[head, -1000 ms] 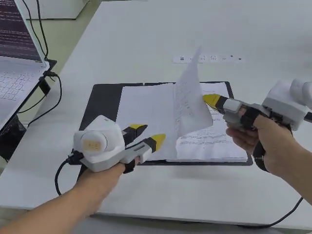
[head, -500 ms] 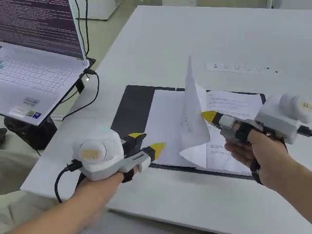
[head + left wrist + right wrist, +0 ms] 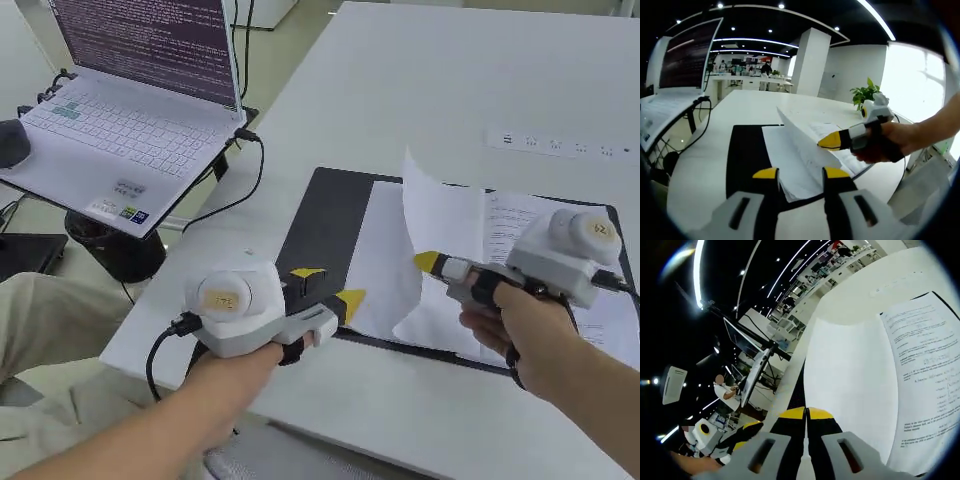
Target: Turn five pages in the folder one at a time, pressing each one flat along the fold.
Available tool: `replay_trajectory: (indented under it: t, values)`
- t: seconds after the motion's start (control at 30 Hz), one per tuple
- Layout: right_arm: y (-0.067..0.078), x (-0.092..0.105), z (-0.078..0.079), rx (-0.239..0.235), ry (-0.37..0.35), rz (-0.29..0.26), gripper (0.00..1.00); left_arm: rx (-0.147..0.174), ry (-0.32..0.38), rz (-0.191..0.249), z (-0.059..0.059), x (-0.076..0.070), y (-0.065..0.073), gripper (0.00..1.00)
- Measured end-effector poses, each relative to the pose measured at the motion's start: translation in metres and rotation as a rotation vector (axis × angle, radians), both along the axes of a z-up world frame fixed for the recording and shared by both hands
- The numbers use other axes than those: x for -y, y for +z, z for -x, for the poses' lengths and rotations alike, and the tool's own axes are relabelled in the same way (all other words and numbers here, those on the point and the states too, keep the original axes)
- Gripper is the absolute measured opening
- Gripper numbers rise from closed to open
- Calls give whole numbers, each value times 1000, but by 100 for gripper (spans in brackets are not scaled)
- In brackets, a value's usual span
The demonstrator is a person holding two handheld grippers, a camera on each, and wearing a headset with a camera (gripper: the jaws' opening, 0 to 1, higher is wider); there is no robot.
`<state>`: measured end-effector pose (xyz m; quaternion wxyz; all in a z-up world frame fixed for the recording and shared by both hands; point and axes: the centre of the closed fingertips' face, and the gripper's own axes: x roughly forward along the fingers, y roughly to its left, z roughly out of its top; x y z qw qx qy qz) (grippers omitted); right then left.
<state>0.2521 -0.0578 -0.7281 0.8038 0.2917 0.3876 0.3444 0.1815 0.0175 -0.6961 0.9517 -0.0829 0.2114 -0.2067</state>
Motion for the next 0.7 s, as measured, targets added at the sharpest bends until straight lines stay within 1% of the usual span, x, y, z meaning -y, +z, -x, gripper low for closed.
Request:
replay_trajectory:
  t: [0.13, 0.17, 0.23, 0.27, 0.3, 0.47, 0.5, 0.6, 0.63, 0.67, 0.7]
  values:
    - [-9, -14, 5, -3, 12, 25, 0, -8, 15, -4, 4, -7, -1, 32]
    - [-10, -16, 4, 4, 15, 30, 0, -8, 19, -6, 4, -9, -2, 32]
    - [-11, -22, 6, -2, 20, 25, 0, -13, 24, -5, 4, -12, -4, 32]
    - [-12, -24, 6, 6, 23, 31, 0, -14, 26, -5, 4, -13, -4, 32]
    - [-11, -26, 6, 15, 27, 27, 0, -16, 28, -6, 5, -13, -5, 32]
    - [-13, -35, 8, 22, 41, 23, 0, -24, 30, -5, 6, -12, -7, 32]
    - [-12, -37, 9, 31, 44, 24, 0, -24, 28, -5, 6, -11, -7, 32]
    - [-14, -42, 13, 24, 57, 16, 2, -30, 26, -6, 6, -10, -9, 32]
    - [-15, -43, 14, 32, 61, 20, 5, -31, 26, -10, 5, -11, -11, 32]
    - [-15, -45, 16, 29, 65, 9, 5, -36, 24, -11, 5, -11, -12, 32]
    - [-16, -47, 18, 15, 74, -1, 5, -37, 22, -12, 5, -11, -13, 31]
